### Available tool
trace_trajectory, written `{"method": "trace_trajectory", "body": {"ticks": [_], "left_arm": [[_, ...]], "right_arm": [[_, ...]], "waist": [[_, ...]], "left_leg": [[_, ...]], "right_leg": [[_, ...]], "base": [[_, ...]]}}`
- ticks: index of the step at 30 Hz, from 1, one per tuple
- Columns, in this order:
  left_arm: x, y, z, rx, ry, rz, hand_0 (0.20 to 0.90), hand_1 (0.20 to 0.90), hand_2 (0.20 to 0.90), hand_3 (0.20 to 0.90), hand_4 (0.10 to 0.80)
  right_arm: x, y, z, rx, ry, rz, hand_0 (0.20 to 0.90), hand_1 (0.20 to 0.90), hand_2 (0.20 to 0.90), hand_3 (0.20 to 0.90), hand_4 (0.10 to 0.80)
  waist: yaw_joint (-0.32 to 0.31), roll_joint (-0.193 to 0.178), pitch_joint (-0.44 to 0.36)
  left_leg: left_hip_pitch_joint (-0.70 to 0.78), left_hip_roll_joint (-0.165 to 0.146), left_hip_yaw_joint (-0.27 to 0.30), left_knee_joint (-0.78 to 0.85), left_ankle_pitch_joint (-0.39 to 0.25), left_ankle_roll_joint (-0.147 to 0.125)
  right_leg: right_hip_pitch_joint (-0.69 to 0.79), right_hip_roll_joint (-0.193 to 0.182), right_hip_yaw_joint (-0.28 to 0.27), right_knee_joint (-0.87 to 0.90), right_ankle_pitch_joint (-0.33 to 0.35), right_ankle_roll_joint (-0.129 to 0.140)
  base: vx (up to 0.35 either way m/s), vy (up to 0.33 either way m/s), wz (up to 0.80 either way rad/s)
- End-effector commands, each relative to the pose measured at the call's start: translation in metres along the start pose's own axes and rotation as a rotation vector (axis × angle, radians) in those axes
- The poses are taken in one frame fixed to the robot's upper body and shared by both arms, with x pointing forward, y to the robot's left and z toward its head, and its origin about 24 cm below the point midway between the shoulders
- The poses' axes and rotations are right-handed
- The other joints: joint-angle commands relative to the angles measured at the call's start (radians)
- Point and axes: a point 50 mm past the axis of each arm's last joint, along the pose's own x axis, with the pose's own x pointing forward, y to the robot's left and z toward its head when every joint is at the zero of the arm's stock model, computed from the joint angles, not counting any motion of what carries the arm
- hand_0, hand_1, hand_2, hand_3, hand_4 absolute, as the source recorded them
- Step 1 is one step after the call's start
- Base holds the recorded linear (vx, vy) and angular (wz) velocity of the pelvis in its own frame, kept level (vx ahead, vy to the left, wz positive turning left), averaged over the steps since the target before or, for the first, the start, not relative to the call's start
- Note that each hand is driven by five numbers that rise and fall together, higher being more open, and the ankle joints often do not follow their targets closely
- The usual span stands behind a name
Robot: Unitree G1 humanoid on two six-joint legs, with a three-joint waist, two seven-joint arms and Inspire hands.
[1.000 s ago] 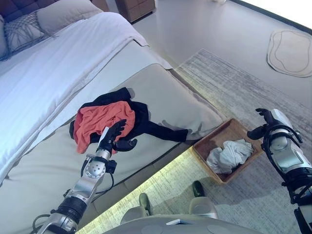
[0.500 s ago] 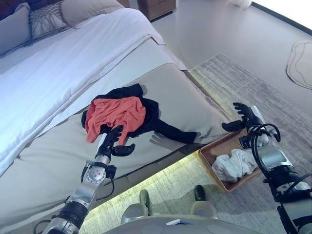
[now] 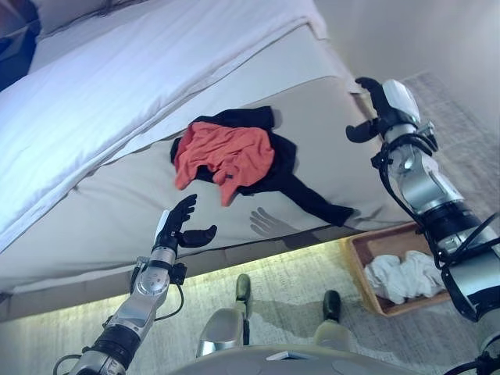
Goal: Pick up the clothes from the bed and place them into the basket
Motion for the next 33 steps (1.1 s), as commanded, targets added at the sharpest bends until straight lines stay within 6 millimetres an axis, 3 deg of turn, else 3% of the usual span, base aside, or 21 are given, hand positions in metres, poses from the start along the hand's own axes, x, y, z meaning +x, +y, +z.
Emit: {"method": "trace_trajectory", "body": {"ticks": [1, 4, 8, 13, 14, 20, 26, 28, 29, 33], "left_arm": [[0.013, 0.023, 0.054, 0.020, -0.277, 0.037, 0.900, 0.900, 0.900, 0.900, 0.800], [0.016, 0.031, 0.070, 0.036, -0.330, 0.076, 0.900, 0.900, 0.900, 0.900, 0.800], [0.014, 0.036, 0.079, 0.036, -0.372, 0.098, 0.900, 0.900, 0.900, 0.900, 0.800], [0.007, 0.038, 0.086, 0.029, -0.422, 0.089, 0.900, 0.900, 0.900, 0.900, 0.800], [0.005, 0.038, 0.088, 0.014, -0.436, 0.087, 0.900, 0.900, 0.900, 0.900, 0.800], [0.002, 0.038, 0.096, -0.036, -0.468, 0.082, 0.900, 0.900, 0.900, 0.900, 0.800], [-0.003, 0.037, 0.096, -0.054, -0.490, 0.080, 0.900, 0.900, 0.900, 0.900, 0.800], [-0.004, 0.038, 0.096, -0.053, -0.498, 0.081, 0.900, 0.900, 0.900, 0.900, 0.800], [-0.006, 0.040, 0.095, -0.046, -0.505, 0.079, 0.900, 0.900, 0.900, 0.900, 0.800], [-0.008, 0.045, 0.094, -0.029, -0.511, 0.074, 0.900, 0.900, 0.900, 0.900, 0.800]], "right_arm": [[0.019, -0.067, 0.064, -0.089, -0.244, -0.257, 0.900, 0.900, 0.900, 0.900, 0.800], [0.024, -0.059, 0.083, -0.147, -0.276, -0.264, 0.900, 0.900, 0.900, 0.900, 0.800], [0.030, -0.057, 0.093, -0.186, -0.274, -0.269, 0.900, 0.900, 0.900, 0.900, 0.800], [0.039, -0.074, 0.105, -0.254, -0.250, -0.305, 0.900, 0.900, 0.900, 0.900, 0.800], [0.042, -0.080, 0.105, -0.257, -0.229, -0.311, 0.900, 0.900, 0.900, 0.900, 0.800], [0.050, -0.088, 0.098, -0.298, -0.150, -0.297, 0.900, 0.900, 0.900, 0.900, 0.800], [0.056, -0.088, 0.068, -0.433, 0.023, -0.210, 0.900, 0.900, 0.900, 0.900, 0.800], [0.057, -0.093, 0.051, -0.476, 0.115, -0.184, 0.646, 0.646, 0.646, 0.604, 0.504], [0.058, -0.099, 0.041, -0.499, 0.169, -0.174, 0.300, 0.300, 0.300, 0.200, 0.100], [0.058, -0.112, 0.031, -0.555, 0.245, -0.169, 0.300, 0.300, 0.300, 0.200, 0.100]], "waist": [[0.065, -0.069, 0.088], [0.122, -0.081, 0.157], [0.165, -0.080, 0.199], [0.225, -0.054, 0.228], [0.244, -0.045, 0.228], [0.271, -0.021, 0.228], [0.283, -0.011, 0.228], [0.287, -0.010, 0.228], [0.290, -0.011, 0.228], [0.290, -0.018, 0.228]], "left_leg": [[-0.078, -0.029, -0.049, 0.223, -0.141, 0.000], [-0.172, -0.071, -0.093, 0.374, -0.193, 0.025], [-0.235, -0.109, -0.114, 0.458, -0.223, 0.039], [-0.368, -0.161, -0.135, 0.556, -0.243, 0.053], [-0.404, -0.174, -0.133, 0.593, -0.275, 0.059], [-0.551, -0.215, -0.134, 0.726, -0.312, 0.080], [-0.648, -0.226, -0.129, 0.815, -0.341, 0.100], [-0.670, -0.228, -0.131, 0.831, -0.343, 0.105], [-0.681, -0.227, -0.134, 0.836, -0.343, 0.109], [-0.676, -0.214, -0.132, 0.834, -0.346, 0.113]], "right_leg": [[-0.131, -0.103, -0.028, 0.343, -0.110, -0.070], [-0.195, -0.159, -0.044, 0.510, -0.157, -0.071], [-0.222, -0.183, -0.060, 0.585, -0.181, -0.069], [-0.331, -0.197, -0.077, 0.696, -0.208, -0.069], [-0.360, -0.203, -0.073, 0.734, -0.240, -0.065], [-0.505, -0.216, -0.061, 0.859, -0.262, -0.077], [-0.601, -0.202, -0.054, 0.930, -0.281, -0.089], [-0.622, -0.197, -0.056, 0.943, -0.282, -0.091], [-0.633, -0.192, -0.060, 0.945, -0.280, -0.093], [-0.633, -0.180, -0.065, 0.938, -0.282, -0.095]], "base": [[-0.125, 0.019, 0.40], [-0.046, 0.014, 0.51], [0.006, 0.019, 0.48], [-0.010, 0.067, 0.38], [0.012, 0.023, 0.27], [-0.024, 0.045, 0.31], [-0.019, 0.027, 0.07], [-0.037, -0.031, 0.02], [-0.040, -0.051, 0.01], [-0.021, -0.045, -0.03]]}}
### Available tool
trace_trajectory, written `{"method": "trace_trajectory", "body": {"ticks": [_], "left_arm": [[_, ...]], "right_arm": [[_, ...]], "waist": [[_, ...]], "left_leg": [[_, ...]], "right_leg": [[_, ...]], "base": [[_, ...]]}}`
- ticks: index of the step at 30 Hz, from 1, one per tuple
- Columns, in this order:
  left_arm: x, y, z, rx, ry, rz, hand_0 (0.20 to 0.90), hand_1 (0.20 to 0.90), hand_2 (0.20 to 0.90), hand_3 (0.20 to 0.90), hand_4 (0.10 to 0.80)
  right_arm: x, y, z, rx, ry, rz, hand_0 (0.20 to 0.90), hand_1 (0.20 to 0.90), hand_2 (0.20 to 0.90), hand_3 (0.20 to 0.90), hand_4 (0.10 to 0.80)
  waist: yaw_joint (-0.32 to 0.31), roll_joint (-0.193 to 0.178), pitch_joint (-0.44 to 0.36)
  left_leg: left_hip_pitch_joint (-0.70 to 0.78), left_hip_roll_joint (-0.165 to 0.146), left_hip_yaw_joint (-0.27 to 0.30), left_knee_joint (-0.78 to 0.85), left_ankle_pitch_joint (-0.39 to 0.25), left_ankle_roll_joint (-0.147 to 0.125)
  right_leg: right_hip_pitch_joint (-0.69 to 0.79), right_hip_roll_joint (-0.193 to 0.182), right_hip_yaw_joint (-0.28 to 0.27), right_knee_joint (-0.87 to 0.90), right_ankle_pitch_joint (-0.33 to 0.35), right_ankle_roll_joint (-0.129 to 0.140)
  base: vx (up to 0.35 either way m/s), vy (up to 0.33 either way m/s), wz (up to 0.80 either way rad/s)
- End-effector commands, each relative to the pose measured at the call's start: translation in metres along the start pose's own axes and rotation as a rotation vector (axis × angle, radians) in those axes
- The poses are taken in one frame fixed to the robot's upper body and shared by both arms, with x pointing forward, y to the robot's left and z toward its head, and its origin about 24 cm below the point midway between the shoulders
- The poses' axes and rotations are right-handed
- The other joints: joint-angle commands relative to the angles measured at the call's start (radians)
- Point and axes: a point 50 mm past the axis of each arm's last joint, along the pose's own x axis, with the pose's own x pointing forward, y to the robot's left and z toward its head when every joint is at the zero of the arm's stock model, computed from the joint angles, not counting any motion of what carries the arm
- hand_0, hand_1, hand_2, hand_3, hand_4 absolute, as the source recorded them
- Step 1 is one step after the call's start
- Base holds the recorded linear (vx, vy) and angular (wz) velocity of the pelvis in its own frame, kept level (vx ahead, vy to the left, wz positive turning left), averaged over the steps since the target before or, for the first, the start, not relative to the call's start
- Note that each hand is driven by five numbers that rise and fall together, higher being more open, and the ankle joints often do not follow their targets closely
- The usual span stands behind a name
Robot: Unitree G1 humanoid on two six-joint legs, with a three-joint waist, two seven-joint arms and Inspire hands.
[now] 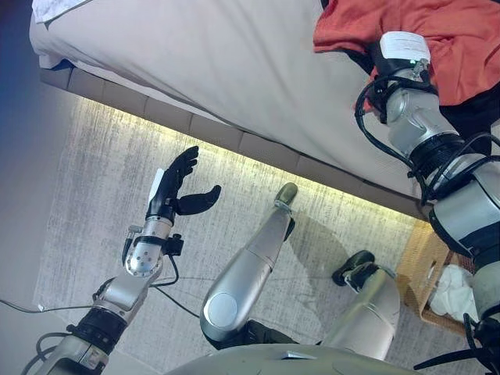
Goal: Pick up the clothes from the bed and place them into the basket
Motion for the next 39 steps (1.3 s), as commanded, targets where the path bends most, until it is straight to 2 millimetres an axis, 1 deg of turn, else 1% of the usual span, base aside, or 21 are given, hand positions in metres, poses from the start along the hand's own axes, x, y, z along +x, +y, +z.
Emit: {"method": "trace_trajectory", "body": {"ticks": [1, 6, 7, 10, 13, 15, 19, 21, 22, 23, 24, 25, 28, 29, 30, 33, 34, 37, 39], "left_arm": [[0.002, 0.021, 0.026, -0.012, -0.169, 0.061, 0.900, 0.900, 0.900, 0.900, 0.800], [0.001, 0.024, 0.025, -0.003, -0.162, 0.063, 0.900, 0.900, 0.900, 0.900, 0.800], [0.000, 0.025, 0.024, 0.001, -0.158, 0.056, 0.900, 0.900, 0.900, 0.900, 0.800], [0.000, 0.025, 0.024, 0.006, -0.154, 0.045, 0.900, 0.900, 0.900, 0.900, 0.800], [-0.002, 0.026, 0.020, 0.019, -0.134, 0.033, 0.900, 0.900, 0.900, 0.900, 0.800], [-0.001, 0.027, 0.018, 0.025, -0.125, 0.035, 0.900, 0.900, 0.900, 0.900, 0.800], [0.001, 0.027, 0.017, 0.032, -0.116, 0.041, 0.900, 0.900, 0.900, 0.900, 0.800], [0.002, 0.027, 0.017, 0.034, -0.115, 0.044, 0.900, 0.900, 0.900, 0.900, 0.800], [0.003, 0.027, 0.017, 0.034, -0.113, 0.045, 0.900, 0.900, 0.900, 0.900, 0.800], [0.004, 0.027, 0.017, 0.036, -0.111, 0.049, 0.900, 0.900, 0.900, 0.900, 0.800], [0.005, 0.027, 0.017, 0.037, -0.110, 0.052, 0.900, 0.900, 0.900, 0.900, 0.800], [0.007, 0.028, 0.018, 0.038, -0.109, 0.062, 0.900, 0.900, 0.900, 0.900, 0.800], [0.010, 0.032, 0.015, 0.043, -0.087, 0.081, 0.900, 0.900, 0.900, 0.900, 0.800], [0.010, 0.032, 0.014, 0.046, -0.083, 0.081, 0.900, 0.900, 0.900, 0.900, 0.800], [0.010, 0.033, 0.013, 0.046, -0.075, 0.082, 0.900, 0.900, 0.900, 0.900, 0.800], [0.007, 0.033, 0.007, 0.053, -0.044, 0.085, 0.900, 0.900, 0.900, 0.900, 0.800], [0.006, 0.032, 0.002, 0.053, -0.016, 0.091, 0.900, 0.900, 0.900, 0.900, 0.800], [0.004, 0.032, -0.003, 0.048, 0.014, 0.089, 0.900, 0.900, 0.900, 0.900, 0.800], [-0.001, 0.033, -0.010, 0.057, 0.053, 0.078, 0.900, 0.900, 0.900, 0.900, 0.800]], "right_arm": [[0.008, -0.071, -0.021, -0.129, 0.109, -0.154, 0.300, 0.300, 0.300, 0.200, 0.100], [0.007, -0.075, -0.032, -0.163, 0.166, -0.137, 0.300, 0.300, 0.300, 0.200, 0.100], [0.007, -0.075, -0.039, -0.177, 0.191, -0.139, 0.300, 0.300, 0.300, 0.200, 0.100], [0.006, -0.076, -0.043, -0.171, 0.211, -0.139, 0.300, 0.300, 0.300, 0.200, 0.100], [0.005, -0.075, -0.051, -0.145, 0.227, -0.148, 0.300, 0.300, 0.300, 0.200, 0.100], [0.005, -0.074, -0.052, -0.122, 0.222, -0.153, 0.300, 0.300, 0.300, 0.200, 0.100], [0.004, -0.070, -0.054, -0.077, 0.193, -0.169, 0.300, 0.300, 0.300, 0.200, 0.100], [0.003, -0.069, -0.050, -0.011, 0.165, -0.184, 0.300, 0.300, 0.300, 0.200, 0.100], [0.003, -0.068, -0.050, -0.003, 0.162, -0.185, 0.300, 0.300, 0.300, 0.200, 0.100], [0.002, -0.066, -0.049, 0.079, 0.145, -0.197, 0.300, 0.300, 0.300, 0.200, 0.100], [0.002, -0.065, -0.048, 0.117, 0.138, -0.198, 0.300, 0.300, 0.300, 0.200, 0.100], [0.001, -0.064, -0.047, 0.254, 0.113, -0.220, 0.300, 0.300, 0.300, 0.200, 0.100], [-0.003, -0.058, -0.041, 0.572, 0.046, -0.229, 0.300, 0.300, 0.300, 0.200, 0.100], [-0.004, -0.056, -0.039, 0.649, 0.024, -0.233, 0.300, 0.300, 0.300, 0.200, 0.100], [-0.005, -0.055, -0.039, 0.681, 0.015, -0.229, 0.300, 0.300, 0.300, 0.200, 0.100], [-0.011, -0.053, -0.042, 0.878, -0.031, -0.234, 0.300, 0.300, 0.300, 0.200, 0.100], [-0.013, -0.054, -0.045, 0.983, -0.062, -0.246, 0.300, 0.300, 0.300, 0.200, 0.100], [-0.016, -0.058, -0.051, 1.058, -0.084, -0.254, 0.300, 0.300, 0.300, 0.200, 0.100], [-0.020, -0.066, -0.061, 1.057, -0.093, -0.258, 0.300, 0.300, 0.300, 0.200, 0.100]], "waist": [[0.021, 0.025, -0.027], [0.012, 0.014, -0.027], [0.008, 0.010, -0.027], [0.005, 0.007, -0.027], [-0.006, -0.008, -0.027], [-0.014, -0.017, -0.027], [-0.032, -0.034, -0.027], [-0.043, -0.042, -0.027], [-0.044, -0.043, -0.027], [-0.051, -0.049, -0.027], [-0.055, -0.053, -0.027], [-0.066, -0.062, -0.027], [-0.094, -0.085, -0.029], [-0.099, -0.091, -0.036], [-0.103, -0.095, -0.043], [-0.131, -0.116, -0.084], [-0.148, -0.127, -0.114], [-0.169, -0.140, -0.160], [-0.193, -0.156, -0.222]], "left_leg": [[0.048, 0.039, 0.037, 0.067, -0.131, 0.061], [0.079, 0.053, 0.041, 0.050, -0.129, 0.061], [0.092, 0.059, 0.044, 0.044, -0.129, 0.062], [0.109, 0.064, 0.045, 0.032, -0.126, 0.062], [0.166, 0.086, 0.052, -0.006, -0.120, 0.059], [0.207, 0.102, 0.059, -0.037, -0.115, 0.059], [0.269, 0.121, 0.071, -0.082, -0.106, 0.054], [0.310, 0.134, 0.078, -0.111, -0.100, 0.052], [0.316, 0.136, 0.079, -0.114, -0.099, 0.051], [0.344, 0.142, 0.081, -0.130, -0.098, 0.049], [0.356, 0.145, 0.083, -0.137, -0.097, 0.048], [0.380, 0.151, 0.087, -0.168, -0.070, 0.047], [0.458, 0.167, 0.098, -0.200, -0.070, 0.040], [0.474, 0.171, 0.101, -0.211, -0.070, 0.040], [0.487, 0.176, 0.103, -0.221, -0.069, 0.037], [0.565, 0.207, 0.122, -0.285, -0.059, 0.023], [0.606, 0.225, 0.136, -0.322, -0.050, 0.013], [0.654, 0.240, 0.151, -0.372, -0.034, 0.002], [0.719, 0.257, 0.171, -0.449, -0.009, -0.011]], "right_leg": [[0.003, 0.085, -0.018, 0.043, 0.067, -0.069], [0.031, 0.093, -0.020, 0.028, 0.066, -0.071], [0.039, 0.095, -0.020, 0.026, 0.065, -0.073], [0.051, 0.096, -0.021, 0.020, 0.067, -0.072], [0.102, 0.102, -0.026, -0.013, 0.075, -0.071], [0.137, 0.107, -0.028, -0.044, 0.080, -0.070], [0.193, 0.115, -0.027, -0.093, 0.092, -0.066], [0.227, 0.118, -0.023, -0.125, 0.102, -0.064], [0.233, 0.119, -0.023, -0.130, 0.103, -0.063], [0.260, 0.121, -0.020, -0.153, 0.109, -0.062], [0.271, 0.122, -0.019, -0.164, 0.112, -0.061], [0.298, 0.124, -0.022, -0.205, 0.139, -0.067], [0.374, 0.126, -0.010, -0.257, 0.151, -0.065], [0.391, 0.127, -0.009, -0.272, 0.152, -0.065], [0.403, 0.128, -0.009, -0.283, 0.154, -0.065], [0.476, 0.144, -0.003, -0.362, 0.169, -0.063], [0.516, 0.157, 0.004, -0.410, 0.178, -0.062], [0.561, 0.171, 0.012, -0.477, 0.197, -0.057], [0.618, 0.192, 0.025, -0.563, 0.221, -0.046]], "base": [[0.006, -0.025, -0.09], [0.006, -0.032, -0.10], [0.001, -0.029, -0.04], [0.001, -0.046, -0.08], [0.022, -0.051, -0.13], [0.024, -0.031, -0.22], [0.023, -0.010, -0.16], [0.016, 0.001, -0.18], [0.024, 0.004, -0.18], [0.020, 0.005, -0.17], [-0.029, 0.034, -0.23], [-0.031, 0.037, -0.24], [0.025, 0.015, -0.22], [0.062, -0.001, -0.12], [0.082, 0.002, -0.17], [0.129, 0.004, -0.16], [0.137, 0.004, -0.26], [0.137, -0.011, -0.35], [0.204, -0.027, -0.25]]}}
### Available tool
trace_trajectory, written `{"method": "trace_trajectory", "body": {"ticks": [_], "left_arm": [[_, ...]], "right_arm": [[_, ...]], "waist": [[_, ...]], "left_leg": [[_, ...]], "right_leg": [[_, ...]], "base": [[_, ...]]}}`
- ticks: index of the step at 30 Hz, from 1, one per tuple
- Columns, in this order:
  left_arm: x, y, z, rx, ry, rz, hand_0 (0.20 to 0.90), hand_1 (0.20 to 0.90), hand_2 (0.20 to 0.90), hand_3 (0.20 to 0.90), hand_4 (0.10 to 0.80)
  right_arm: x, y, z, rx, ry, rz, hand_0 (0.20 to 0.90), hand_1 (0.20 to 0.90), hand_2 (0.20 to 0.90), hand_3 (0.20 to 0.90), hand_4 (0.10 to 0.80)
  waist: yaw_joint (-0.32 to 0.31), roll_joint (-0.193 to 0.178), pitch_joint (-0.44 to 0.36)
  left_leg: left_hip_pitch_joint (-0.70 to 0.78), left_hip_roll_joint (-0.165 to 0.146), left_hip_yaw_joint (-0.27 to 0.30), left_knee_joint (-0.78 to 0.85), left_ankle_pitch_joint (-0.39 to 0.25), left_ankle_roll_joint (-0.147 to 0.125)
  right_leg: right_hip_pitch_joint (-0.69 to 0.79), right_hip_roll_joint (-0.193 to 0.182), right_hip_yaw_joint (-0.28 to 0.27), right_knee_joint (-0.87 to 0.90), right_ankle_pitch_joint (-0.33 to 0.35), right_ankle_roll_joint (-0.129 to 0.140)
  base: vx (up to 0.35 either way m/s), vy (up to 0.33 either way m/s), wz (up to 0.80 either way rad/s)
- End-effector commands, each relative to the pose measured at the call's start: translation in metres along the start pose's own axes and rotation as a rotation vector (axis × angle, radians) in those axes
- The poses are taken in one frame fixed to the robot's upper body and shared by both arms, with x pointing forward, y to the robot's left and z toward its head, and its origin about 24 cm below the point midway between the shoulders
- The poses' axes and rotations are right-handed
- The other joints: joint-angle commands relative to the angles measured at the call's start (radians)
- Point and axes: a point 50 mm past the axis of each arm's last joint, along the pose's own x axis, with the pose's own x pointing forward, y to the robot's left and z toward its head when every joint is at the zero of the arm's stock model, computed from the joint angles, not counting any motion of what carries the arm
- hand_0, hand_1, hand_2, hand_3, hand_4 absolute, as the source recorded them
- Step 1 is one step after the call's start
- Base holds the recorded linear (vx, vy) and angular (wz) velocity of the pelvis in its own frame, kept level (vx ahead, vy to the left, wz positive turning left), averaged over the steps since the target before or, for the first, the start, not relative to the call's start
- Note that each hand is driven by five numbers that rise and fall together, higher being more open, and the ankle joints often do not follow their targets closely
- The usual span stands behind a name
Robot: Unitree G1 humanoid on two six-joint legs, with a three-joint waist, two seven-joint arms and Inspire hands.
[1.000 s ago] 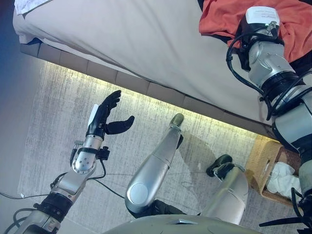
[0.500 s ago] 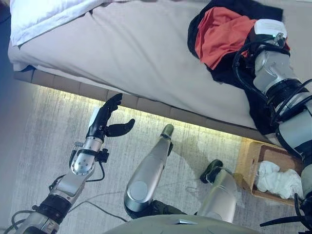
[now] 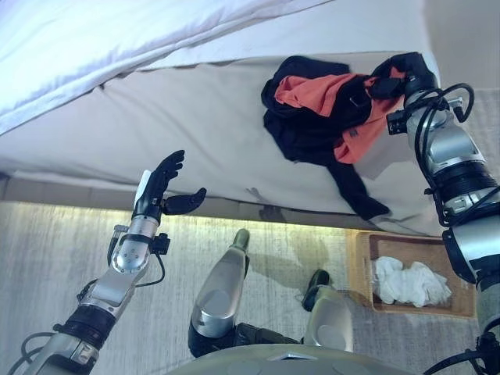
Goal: Pick up the clothes from the bed and place them into the basket
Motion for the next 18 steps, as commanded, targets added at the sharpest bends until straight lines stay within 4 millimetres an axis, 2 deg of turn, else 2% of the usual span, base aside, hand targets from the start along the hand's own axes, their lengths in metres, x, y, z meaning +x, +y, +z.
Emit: {"method": "trace_trajectory", "body": {"ticks": [1, 10, 16, 18], "left_arm": [[-0.010, 0.007, -0.003, -0.002, -0.011, 0.021, 0.900, 0.900, 0.900, 0.900, 0.800], [-0.018, 0.006, -0.017, 0.010, 0.043, 0.002, 0.900, 0.900, 0.900, 0.900, 0.800], [-0.018, 0.002, -0.019, 0.012, 0.050, -0.009, 0.900, 0.900, 0.900, 0.900, 0.800], [-0.018, 0.000, -0.019, 0.014, 0.047, -0.016, 0.900, 0.900, 0.900, 0.900, 0.800]], "right_arm": [[-0.004, -0.054, 0.058, -0.027, -0.254, -0.127, 0.300, 0.300, 0.300, 0.200, 0.100], [-0.004, -0.085, 0.062, -0.089, -0.210, -0.145, 0.300, 0.300, 0.300, 0.200, 0.100], [-0.003, -0.088, 0.047, -0.150, -0.140, -0.147, 0.300, 0.300, 0.300, 0.200, 0.100], [-0.003, -0.088, 0.036, -0.141, -0.091, -0.160, 0.300, 0.300, 0.300, 0.200, 0.100]], "waist": [[-0.049, -0.037, -0.237], [-0.083, -0.060, -0.347], [-0.086, -0.059, -0.345], [-0.083, -0.053, -0.332]], "left_leg": [[0.099, 0.075, 0.017, -0.086, -0.019, -0.005], [0.177, 0.101, 0.049, -0.198, 0.021, -0.028], [0.174, 0.110, 0.047, -0.193, 0.022, -0.037], [0.172, 0.111, 0.038, -0.194, 0.024, -0.039]], "right_leg": [[0.045, 0.023, -0.013, -0.047, 0.043, -0.046], [0.102, 0.044, -0.001, -0.153, 0.090, -0.029], [0.099, 0.043, -0.005, -0.146, 0.086, -0.031], [0.096, 0.041, -0.011, -0.145, 0.086, -0.032]], "base": [[0.152, -0.023, -0.23], [0.087, -0.026, -0.15], [0.019, -0.012, -0.04], [0.000, 0.000, 0.00]]}}
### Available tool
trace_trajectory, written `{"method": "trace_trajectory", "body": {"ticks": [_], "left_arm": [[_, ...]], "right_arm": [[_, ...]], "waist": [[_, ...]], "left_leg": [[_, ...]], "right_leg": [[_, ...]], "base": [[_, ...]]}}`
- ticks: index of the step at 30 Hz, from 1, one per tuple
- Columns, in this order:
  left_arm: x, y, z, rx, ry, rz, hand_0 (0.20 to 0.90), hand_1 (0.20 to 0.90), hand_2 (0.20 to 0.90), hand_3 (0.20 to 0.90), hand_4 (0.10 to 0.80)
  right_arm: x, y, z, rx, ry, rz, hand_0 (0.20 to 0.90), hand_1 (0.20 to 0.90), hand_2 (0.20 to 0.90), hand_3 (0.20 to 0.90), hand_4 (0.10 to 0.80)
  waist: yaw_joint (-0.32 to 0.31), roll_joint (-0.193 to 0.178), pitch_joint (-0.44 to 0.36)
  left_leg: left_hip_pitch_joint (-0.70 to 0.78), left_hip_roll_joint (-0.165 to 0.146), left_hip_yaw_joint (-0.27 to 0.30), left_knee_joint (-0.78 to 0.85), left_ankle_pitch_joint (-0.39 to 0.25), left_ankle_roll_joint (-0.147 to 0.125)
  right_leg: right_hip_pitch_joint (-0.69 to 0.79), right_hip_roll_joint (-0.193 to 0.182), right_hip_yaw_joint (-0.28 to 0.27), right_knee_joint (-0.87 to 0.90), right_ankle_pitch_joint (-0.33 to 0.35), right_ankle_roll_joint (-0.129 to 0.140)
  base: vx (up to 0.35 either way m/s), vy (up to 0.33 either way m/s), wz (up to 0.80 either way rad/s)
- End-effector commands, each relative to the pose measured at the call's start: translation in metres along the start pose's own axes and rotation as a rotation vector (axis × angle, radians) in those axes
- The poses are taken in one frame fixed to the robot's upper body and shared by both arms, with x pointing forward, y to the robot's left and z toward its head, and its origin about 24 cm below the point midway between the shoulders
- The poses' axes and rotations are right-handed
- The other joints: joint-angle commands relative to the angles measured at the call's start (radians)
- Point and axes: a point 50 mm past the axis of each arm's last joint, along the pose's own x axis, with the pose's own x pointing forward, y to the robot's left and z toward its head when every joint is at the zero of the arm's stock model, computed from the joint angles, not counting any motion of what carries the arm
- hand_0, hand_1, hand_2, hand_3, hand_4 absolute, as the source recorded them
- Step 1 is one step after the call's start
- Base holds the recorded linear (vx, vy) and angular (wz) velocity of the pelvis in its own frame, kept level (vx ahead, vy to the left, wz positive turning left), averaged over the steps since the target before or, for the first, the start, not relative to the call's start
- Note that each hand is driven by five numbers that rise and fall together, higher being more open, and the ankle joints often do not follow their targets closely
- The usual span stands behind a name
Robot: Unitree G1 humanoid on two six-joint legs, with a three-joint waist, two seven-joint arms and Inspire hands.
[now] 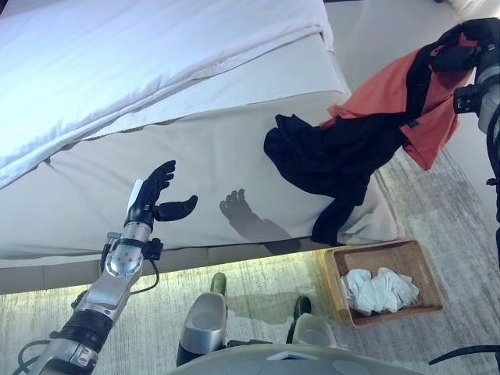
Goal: Pick up the clothes from the bed and place them into the basket
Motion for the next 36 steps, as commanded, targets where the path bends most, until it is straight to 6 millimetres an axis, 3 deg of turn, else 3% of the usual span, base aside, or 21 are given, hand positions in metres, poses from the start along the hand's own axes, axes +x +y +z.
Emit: {"method": "trace_trajectory", "body": {"ticks": [1, 6, 12, 24, 28, 34, 35, 36], "left_arm": [[-0.012, -0.004, -0.001, 0.015, -0.051, -0.020, 0.900, 0.900, 0.900, 0.900, 0.800], [-0.011, -0.005, 0.001, 0.001, -0.062, -0.016, 0.900, 0.900, 0.900, 0.900, 0.800], [-0.008, -0.011, 0.007, -0.036, -0.107, -0.011, 0.900, 0.900, 0.900, 0.900, 0.800], [-0.009, -0.013, 0.011, -0.043, -0.135, -0.022, 0.900, 0.900, 0.900, 0.900, 0.800], [-0.006, -0.015, 0.014, -0.052, -0.146, -0.024, 0.900, 0.900, 0.900, 0.900, 0.800], [-0.004, -0.019, 0.017, -0.065, -0.158, -0.035, 0.900, 0.900, 0.900, 0.900, 0.800], [-0.004, -0.019, 0.017, -0.065, -0.160, -0.039, 0.900, 0.900, 0.900, 0.900, 0.800], [-0.005, -0.019, 0.017, -0.066, -0.160, -0.040, 0.900, 0.900, 0.900, 0.900, 0.800]], "right_arm": [[-0.001, -0.016, 0.024, -0.054, -0.113, -0.074, 0.300, 0.300, 0.300, 0.200, 0.100], [0.003, -0.005, 0.011, -0.060, -0.068, -0.030, 0.300, 0.300, 0.300, 0.200, 0.100], [0.004, 0.008, 0.036, -0.105, -0.187, 0.022, 0.300, 0.300, 0.300, 0.200, 0.100], [-0.012, 0.064, 0.080, -0.068, -0.425, 0.266, 0.300, 0.300, 0.300, 0.200, 0.100], [-0.012, 0.065, 0.091, -0.079, -0.455, 0.228, 0.300, 0.300, 0.300, 0.200, 0.100], [-0.005, 0.047, 0.117, -0.083, -0.476, 0.032, 0.300, 0.300, 0.300, 0.200, 0.100], [-0.004, 0.042, 0.122, -0.099, -0.466, -0.003, 0.361, 0.361, 0.361, 0.271, 0.171], [-0.004, 0.041, 0.125, -0.101, -0.470, -0.002, 0.721, 0.721, 0.721, 0.691, 0.591]], "waist": [[0.017, -0.002, -0.162], [0.032, 0.020, -0.126], [0.050, 0.048, -0.067], [0.100, 0.061, -0.019], [0.109, 0.066, -0.011], [0.136, 0.081, 0.004], [0.144, 0.087, 0.009], [0.146, 0.089, 0.011]], "left_leg": [[-0.024, 0.076, -0.008, 0.000, -0.004, -0.028], [-0.038, 0.072, -0.026, -0.018, 0.009, -0.033], [-0.090, 0.054, -0.054, -0.033, 0.026, -0.034], [-0.133, 0.046, -0.102, -0.089, 0.072, -0.032], [-0.140, 0.047, -0.110, -0.111, 0.086, -0.032], [-0.166, 0.041, -0.124, -0.155, 0.112, -0.032], [-0.175, 0.039, -0.127, -0.166, 0.120, -0.032], [-0.179, 0.038, -0.128, -0.171, 0.124, -0.031]], "right_leg": [[-0.084, -0.004, -0.020, 0.083, 0.007, -0.041], [-0.103, -0.009, -0.027, 0.080, 0.011, -0.042], [-0.160, -0.016, -0.035, 0.086, 0.019, -0.042], [-0.200, -0.016, -0.086, 0.078, 0.033, -0.045], [-0.211, -0.012, -0.095, 0.073, 0.038, -0.044], [-0.233, -0.007, -0.117, 0.052, 0.050, -0.041], [-0.242, -0.005, -0.122, 0.048, 0.055, -0.040], [-0.248, -0.005, -0.124, 0.046, 0.057, -0.039]], "base": [[0.000, 0.000, 0.00], [-0.028, 0.009, 0.00], [-0.118, 0.037, 0.08], [-0.041, 0.008, 0.14], [-0.025, 0.008, 0.12], [-0.037, -0.003, 0.12], [-0.041, -0.008, 0.10], [-0.041, -0.002, 0.08]]}}
